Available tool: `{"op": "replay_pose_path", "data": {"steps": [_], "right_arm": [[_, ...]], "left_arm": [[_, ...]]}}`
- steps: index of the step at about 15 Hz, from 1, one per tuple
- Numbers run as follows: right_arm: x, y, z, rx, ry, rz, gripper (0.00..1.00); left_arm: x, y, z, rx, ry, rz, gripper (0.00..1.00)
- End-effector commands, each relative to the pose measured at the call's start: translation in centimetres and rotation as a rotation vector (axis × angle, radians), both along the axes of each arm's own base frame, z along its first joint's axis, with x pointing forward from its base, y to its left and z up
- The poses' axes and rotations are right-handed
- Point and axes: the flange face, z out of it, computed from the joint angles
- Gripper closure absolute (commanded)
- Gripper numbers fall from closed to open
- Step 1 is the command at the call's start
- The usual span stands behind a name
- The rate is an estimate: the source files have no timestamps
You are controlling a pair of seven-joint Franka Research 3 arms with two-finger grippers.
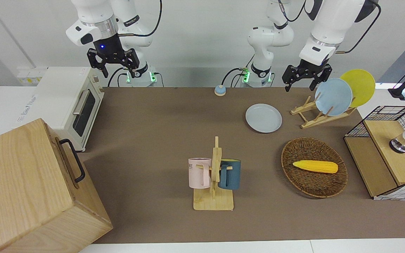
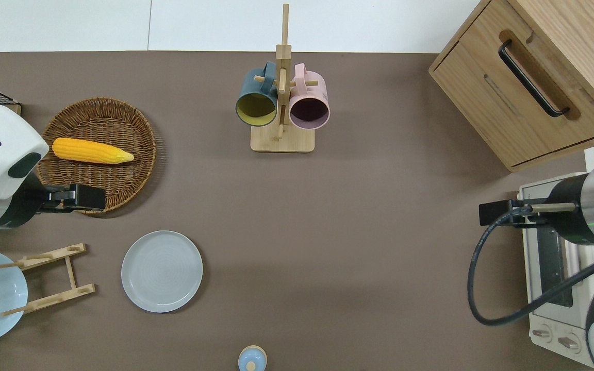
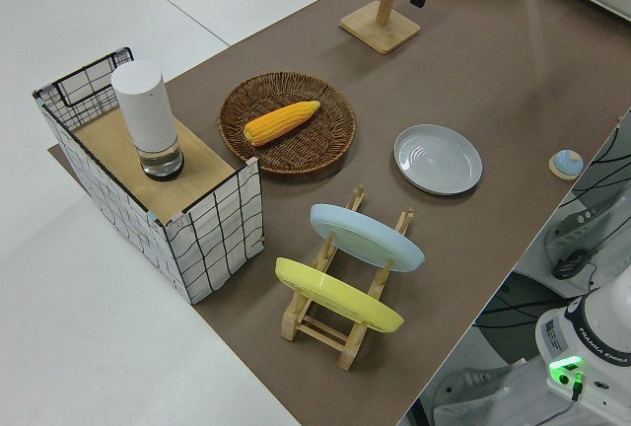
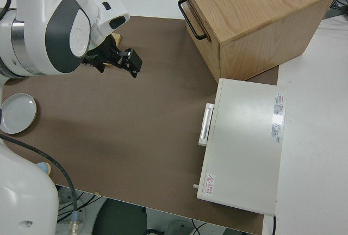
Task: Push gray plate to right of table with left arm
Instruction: 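Move the left gripper down toward the pale gray plate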
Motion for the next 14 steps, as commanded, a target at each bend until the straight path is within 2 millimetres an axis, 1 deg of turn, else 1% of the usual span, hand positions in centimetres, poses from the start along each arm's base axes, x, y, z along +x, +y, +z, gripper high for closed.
{"op": "replay_pose_path", "data": {"steps": [1,4,10,12,13,14], "right_arm": [[-0.8,0.0,0.0,0.009,0.003,-0.02,0.005],[-0.8,0.0,0.0,0.009,0.003,-0.02,0.005],[-0.8,0.0,0.0,0.009,0.003,-0.022,0.005],[-0.8,0.0,0.0,0.009,0.003,-0.02,0.005],[-0.8,0.0,0.0,0.009,0.003,-0.022,0.005],[-0.8,0.0,0.0,0.009,0.003,-0.02,0.005]], "left_arm": [[-0.4,1.2,0.7,0.014,-0.001,0.021,0.01],[-0.4,1.4,0.7,0.015,-0.001,0.024,0.01],[-0.4,1.1,0.6,0.016,0.002,0.019,0.01],[-0.5,1.6,-1.3,0.014,0.037,0.019,0.01],[-0.4,2.6,-3.3,0.009,0.067,0.037,0.01],[-0.5,2.8,-5.4,0.007,0.09,0.043,0.01]]}}
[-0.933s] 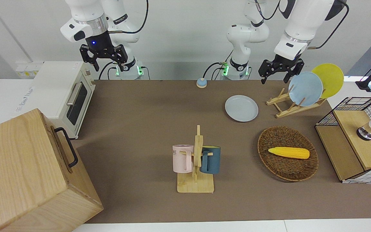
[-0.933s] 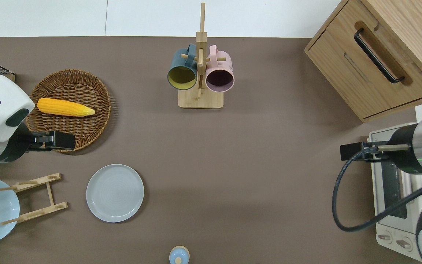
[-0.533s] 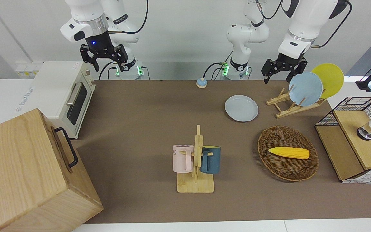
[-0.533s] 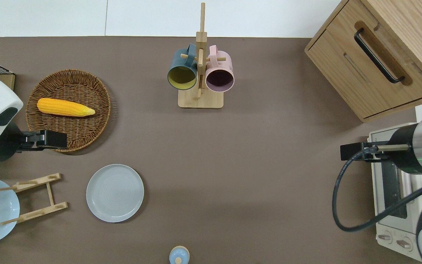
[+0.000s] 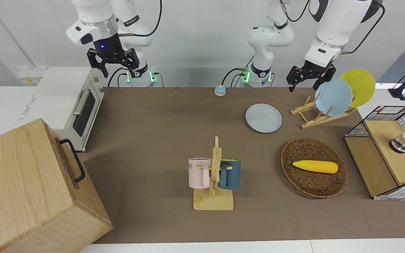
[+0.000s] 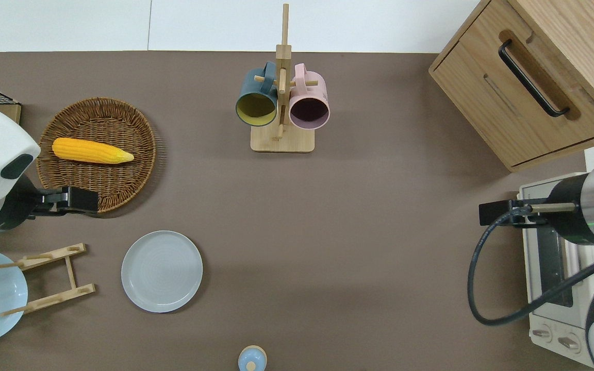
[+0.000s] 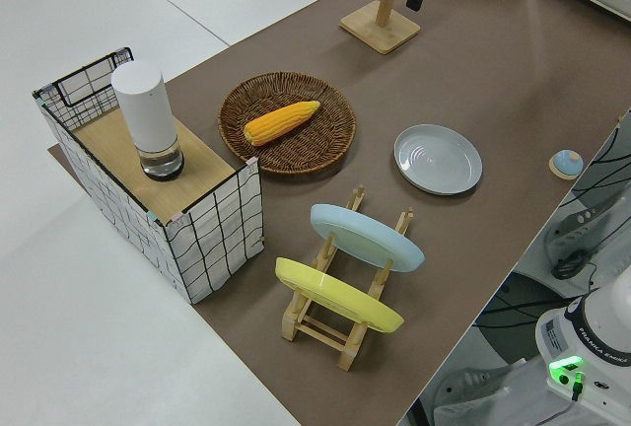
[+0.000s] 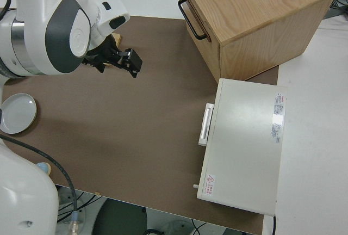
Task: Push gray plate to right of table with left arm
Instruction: 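Move the left gripper down toward the pale gray plate, then lower the left gripper against the gray plate's edge nearest the basket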
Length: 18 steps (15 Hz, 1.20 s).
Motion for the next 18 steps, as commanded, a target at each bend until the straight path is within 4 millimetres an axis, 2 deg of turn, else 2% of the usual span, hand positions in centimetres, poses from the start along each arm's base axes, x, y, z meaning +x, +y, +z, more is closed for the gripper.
{"op": "replay_pose_path", "data": {"steps": [1,2,4,6,9,10,18], "right_arm": [[-0.8,0.0,0.0,0.009,0.003,-0.02,0.005],[-0.8,0.0,0.0,0.009,0.003,-0.022,0.005],[-0.8,0.0,0.0,0.009,0.005,-0.02,0.005],[-0.8,0.0,0.0,0.009,0.003,-0.02,0.005],[-0.8,0.0,0.0,0.009,0.003,-0.022,0.005],[-0.8,0.0,0.0,0.009,0.003,-0.02,0.005],[-0.8,0.0,0.0,0.009,0.003,-0.02,0.005]], "left_arm": [[-0.6,1.6,-6.1,0.004,0.08,0.021,0.01],[-0.9,1.9,-8.2,0.005,0.101,0.027,0.01],[-1.7,2.1,-10.6,0.007,0.123,0.026,0.01],[-3.3,2.2,-13.4,0.011,0.153,0.029,0.01],[-4.9,4.1,-17.1,0.004,0.157,0.066,0.01],[-5.5,4.1,-18.3,0.005,0.163,0.066,0.01],[-8.3,5.2,-26.5,-0.01,0.187,0.1,0.01]]}}
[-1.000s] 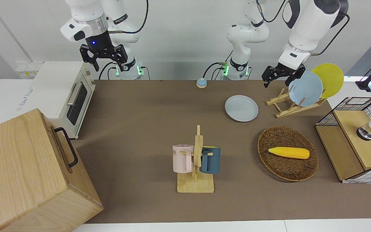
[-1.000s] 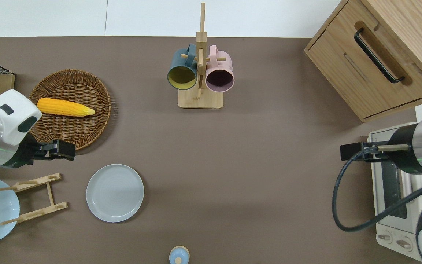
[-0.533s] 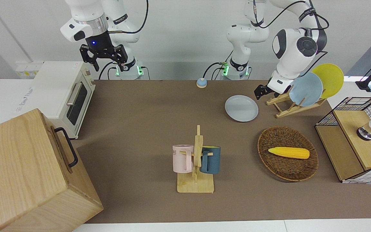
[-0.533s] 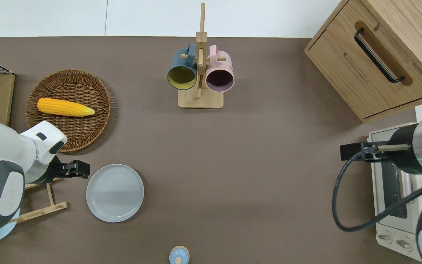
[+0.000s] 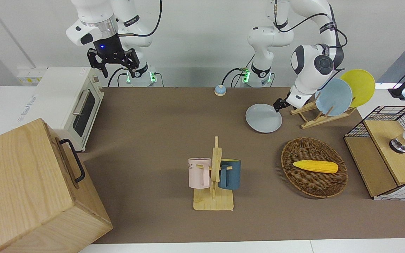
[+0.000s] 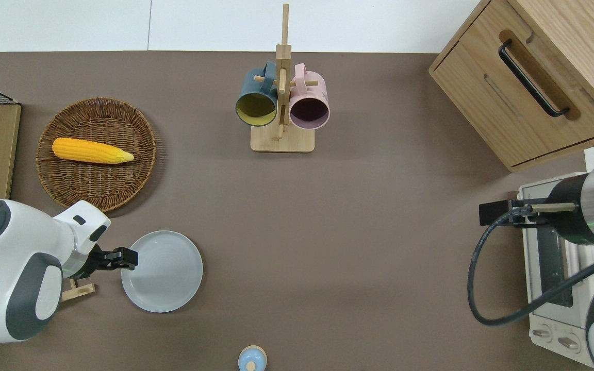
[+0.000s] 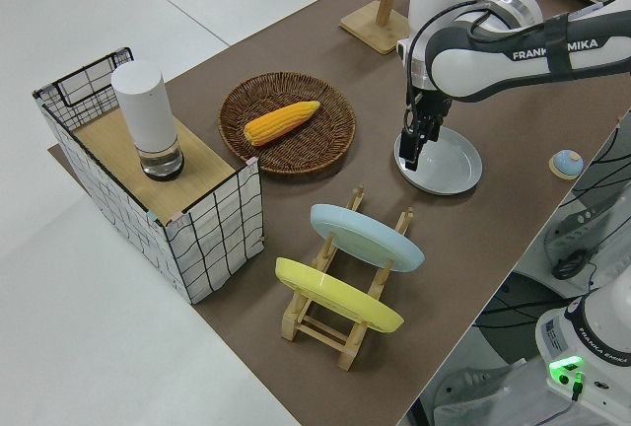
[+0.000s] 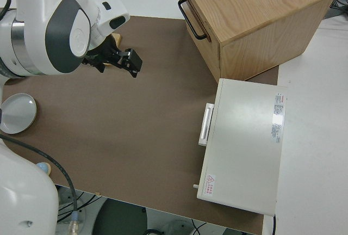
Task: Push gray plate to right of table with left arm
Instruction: 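Lower the left gripper against the gray plate's edge nearest the basket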
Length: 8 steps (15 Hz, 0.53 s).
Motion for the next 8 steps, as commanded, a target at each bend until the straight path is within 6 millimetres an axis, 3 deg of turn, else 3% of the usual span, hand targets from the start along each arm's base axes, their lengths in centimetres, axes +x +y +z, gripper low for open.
{"op": "replay_pose_path", "data": {"steps": [1,5,8], "right_arm": [[-0.8,0.0,0.0,0.009,0.003,-0.02,0.005],[-0.8,0.0,0.0,0.009,0.003,-0.02,0.005],[-0.8,0.0,0.0,0.009,0.003,-0.02,0.005]], "left_arm": [[-1.4,1.4,-3.4,-0.013,0.005,0.036,0.02],[-1.3,1.0,-4.5,-0.018,0.014,0.032,0.06],[-1.8,0.8,-7.6,-0.021,0.008,0.005,0.09]]}}
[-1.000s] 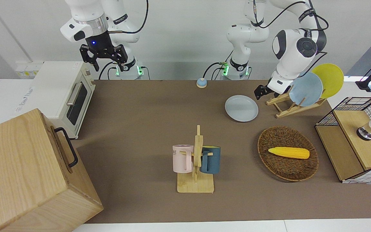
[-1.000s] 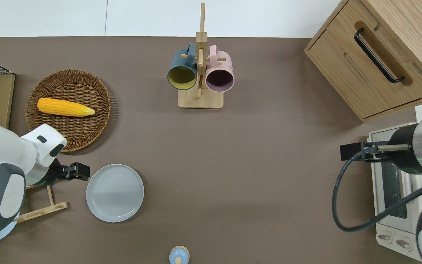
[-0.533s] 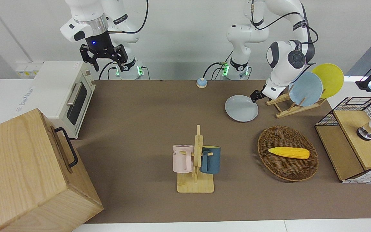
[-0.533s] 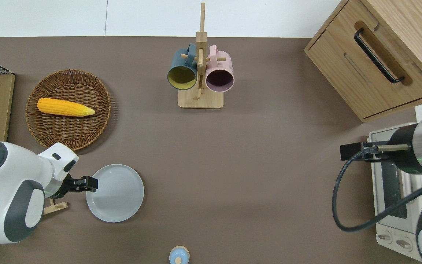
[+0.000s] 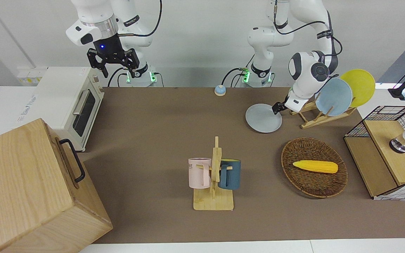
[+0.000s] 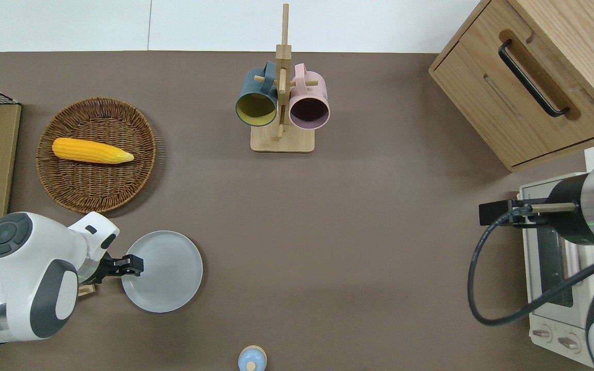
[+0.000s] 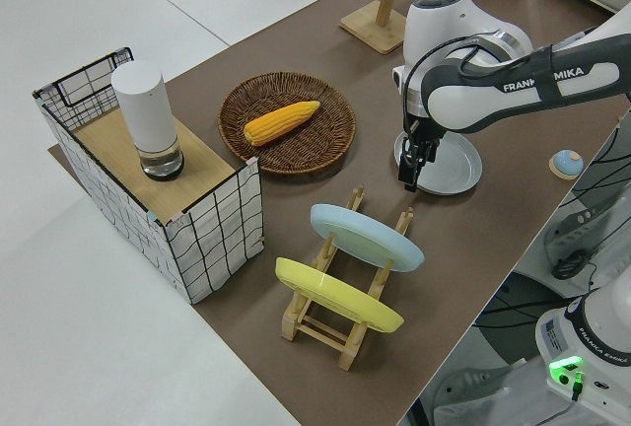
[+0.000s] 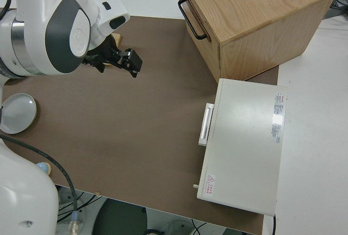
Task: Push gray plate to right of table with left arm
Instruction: 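Lower the left gripper against the gray plate's edge nearest the basket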
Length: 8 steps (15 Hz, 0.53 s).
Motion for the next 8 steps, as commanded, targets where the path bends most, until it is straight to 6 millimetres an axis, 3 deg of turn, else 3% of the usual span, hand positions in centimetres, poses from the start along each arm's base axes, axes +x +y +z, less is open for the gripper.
{"op": "replay_pose_path", "data": {"steps": [1,4,6,8], "right_arm": [[-0.78,-0.03,-0.03,0.009,0.003,-0.022,0.005],[-0.79,-0.03,-0.05,0.009,0.005,-0.022,0.005],[-0.78,-0.03,-0.03,0.009,0.003,-0.022,0.005],[-0.78,-0.03,-0.03,0.009,0.003,-0.022,0.005]], "left_arm": [[-0.77,0.31,-2.61,-0.023,-0.01,-0.032,0.15],[-0.72,-0.02,-3.29,-0.029,-0.004,-0.065,0.48],[-0.72,-0.09,-3.42,-0.029,-0.003,-0.067,0.82],[-0.7,-0.09,-3.48,-0.03,-0.003,-0.066,1.0]]}}
